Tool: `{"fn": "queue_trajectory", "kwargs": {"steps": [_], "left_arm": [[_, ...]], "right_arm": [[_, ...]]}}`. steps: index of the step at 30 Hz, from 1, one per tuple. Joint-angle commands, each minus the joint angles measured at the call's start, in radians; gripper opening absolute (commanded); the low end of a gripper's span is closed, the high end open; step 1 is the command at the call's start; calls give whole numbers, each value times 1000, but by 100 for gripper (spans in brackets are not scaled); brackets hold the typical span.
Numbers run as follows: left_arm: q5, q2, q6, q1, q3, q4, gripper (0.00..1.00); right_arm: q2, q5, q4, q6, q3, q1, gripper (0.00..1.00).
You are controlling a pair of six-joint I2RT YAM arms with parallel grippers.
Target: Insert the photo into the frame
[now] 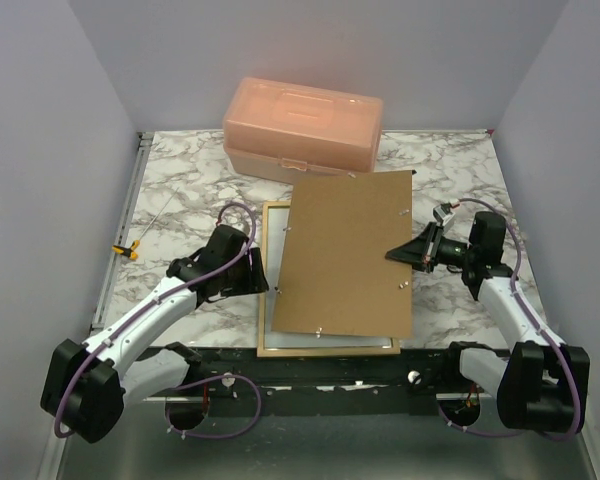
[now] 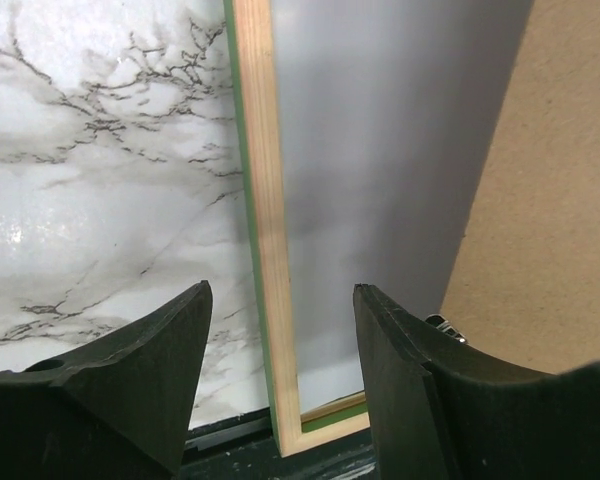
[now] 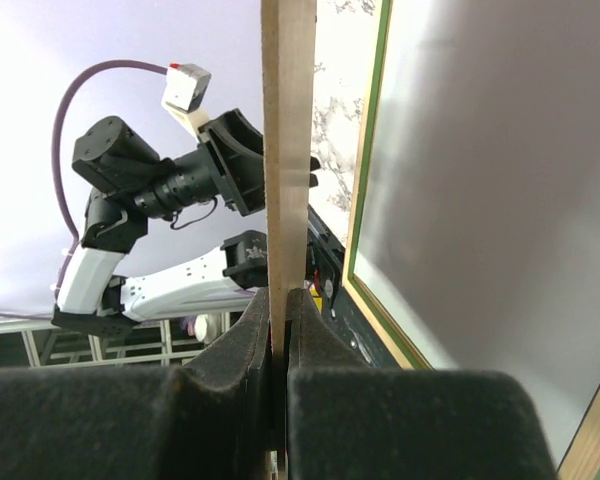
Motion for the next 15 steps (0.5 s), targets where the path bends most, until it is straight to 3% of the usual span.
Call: {"fn": "queue_trajectory", "kwargs": {"steps": [1,6,11,15], "left_arm": [[-52,-40,-34,-2,-1,-49,60],[-73,-137,-66,-2,-4,-77,59],[-119,-241,-83,-1,13,-94,59],[-107,-294,-89,2,13,-83,58]], "right_arm": [[-22,-88,166,111,-4,-1,1],[-91,-100,397,333,4,-1,1],[-104,-96,780,659,14,-1,1],[-53,-69,1215,977,13,-1,1]]}}
